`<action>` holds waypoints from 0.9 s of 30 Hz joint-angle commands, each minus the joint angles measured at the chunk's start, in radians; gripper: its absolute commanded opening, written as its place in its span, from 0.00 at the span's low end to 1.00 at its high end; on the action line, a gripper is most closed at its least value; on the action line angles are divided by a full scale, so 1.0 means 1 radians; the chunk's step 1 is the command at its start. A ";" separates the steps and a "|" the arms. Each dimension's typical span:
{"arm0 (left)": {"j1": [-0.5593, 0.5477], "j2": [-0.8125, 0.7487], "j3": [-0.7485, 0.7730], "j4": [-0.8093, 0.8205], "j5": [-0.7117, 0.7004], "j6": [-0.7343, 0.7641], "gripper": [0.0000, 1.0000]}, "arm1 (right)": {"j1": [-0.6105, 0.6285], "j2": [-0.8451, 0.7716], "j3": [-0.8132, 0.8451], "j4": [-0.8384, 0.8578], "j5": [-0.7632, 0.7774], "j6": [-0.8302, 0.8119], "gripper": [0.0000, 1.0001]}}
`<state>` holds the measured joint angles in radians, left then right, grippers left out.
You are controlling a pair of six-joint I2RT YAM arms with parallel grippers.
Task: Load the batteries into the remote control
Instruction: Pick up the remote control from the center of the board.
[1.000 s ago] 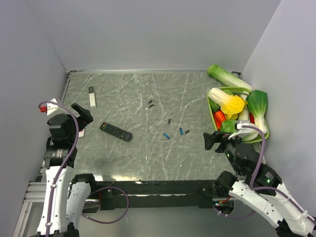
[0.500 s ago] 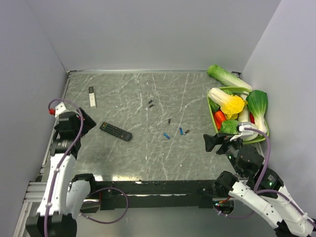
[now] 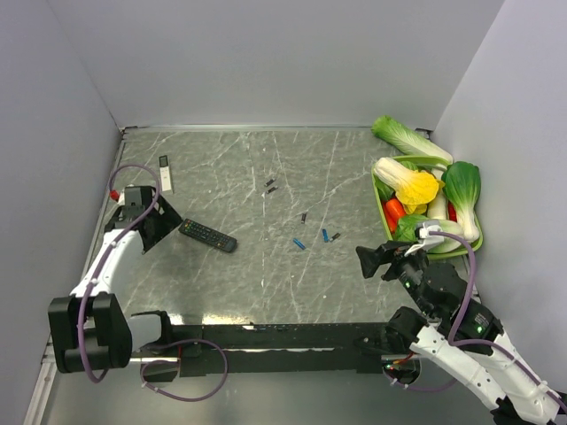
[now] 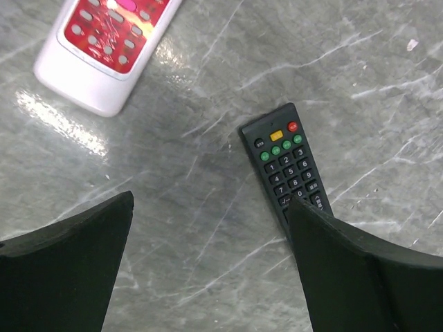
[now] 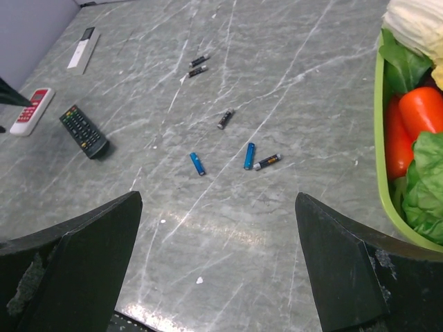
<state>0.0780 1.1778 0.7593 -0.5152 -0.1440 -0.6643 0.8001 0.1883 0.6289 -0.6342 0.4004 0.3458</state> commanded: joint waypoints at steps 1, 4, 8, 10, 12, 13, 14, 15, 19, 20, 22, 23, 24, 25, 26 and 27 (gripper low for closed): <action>-0.001 0.045 0.044 0.002 0.003 -0.083 0.97 | -0.002 -0.007 -0.003 0.048 -0.032 -0.021 1.00; 0.002 0.071 0.066 -0.020 -0.118 -0.074 0.97 | -0.001 0.007 0.003 0.045 -0.043 -0.027 1.00; 0.040 0.127 0.138 -0.060 -0.235 -0.011 0.97 | -0.004 0.008 -0.001 0.051 -0.055 -0.030 1.00; 0.086 0.177 0.158 -0.055 -0.244 0.029 0.97 | -0.002 0.005 -0.003 0.054 -0.057 -0.030 1.00; 0.111 0.230 0.189 -0.040 -0.246 0.067 0.97 | -0.004 0.004 -0.005 0.054 -0.058 -0.033 1.00; 0.132 0.252 0.199 -0.033 -0.235 0.080 0.97 | -0.002 0.003 -0.005 0.056 -0.060 -0.033 1.00; 0.143 0.275 0.228 -0.023 -0.221 0.095 0.97 | -0.002 0.005 -0.006 0.059 -0.063 -0.033 1.00; 0.152 0.330 0.248 -0.028 -0.210 0.121 0.97 | -0.001 0.005 -0.009 0.059 -0.066 -0.033 1.00; 0.195 0.477 0.365 -0.043 -0.145 0.183 0.97 | -0.002 0.013 -0.011 0.064 -0.072 -0.036 1.00; 0.198 0.502 0.380 -0.046 -0.105 0.195 0.97 | -0.002 0.016 -0.011 0.065 -0.072 -0.036 1.00; 0.201 0.552 0.406 -0.048 -0.072 0.236 0.97 | -0.002 0.014 -0.011 0.062 -0.071 -0.034 1.00; 0.200 0.572 0.411 -0.043 -0.066 0.261 0.97 | -0.002 0.014 -0.011 0.061 -0.069 -0.034 1.00; 0.203 0.585 0.414 -0.039 -0.065 0.273 0.97 | -0.002 0.014 -0.011 0.060 -0.069 -0.034 1.00; 0.203 0.598 0.428 -0.048 -0.068 0.278 0.97 | -0.001 0.014 -0.012 0.060 -0.068 -0.034 1.00; 0.203 0.630 0.437 -0.055 -0.069 0.285 0.97 | -0.002 0.014 -0.012 0.060 -0.069 -0.034 1.00; 0.203 0.644 0.445 -0.060 -0.051 0.290 0.97 | -0.002 0.017 -0.011 0.060 -0.066 -0.036 1.00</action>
<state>0.2783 1.7771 1.1484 -0.5594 -0.2436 -0.4507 0.8001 0.1921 0.6270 -0.6121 0.3313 0.3206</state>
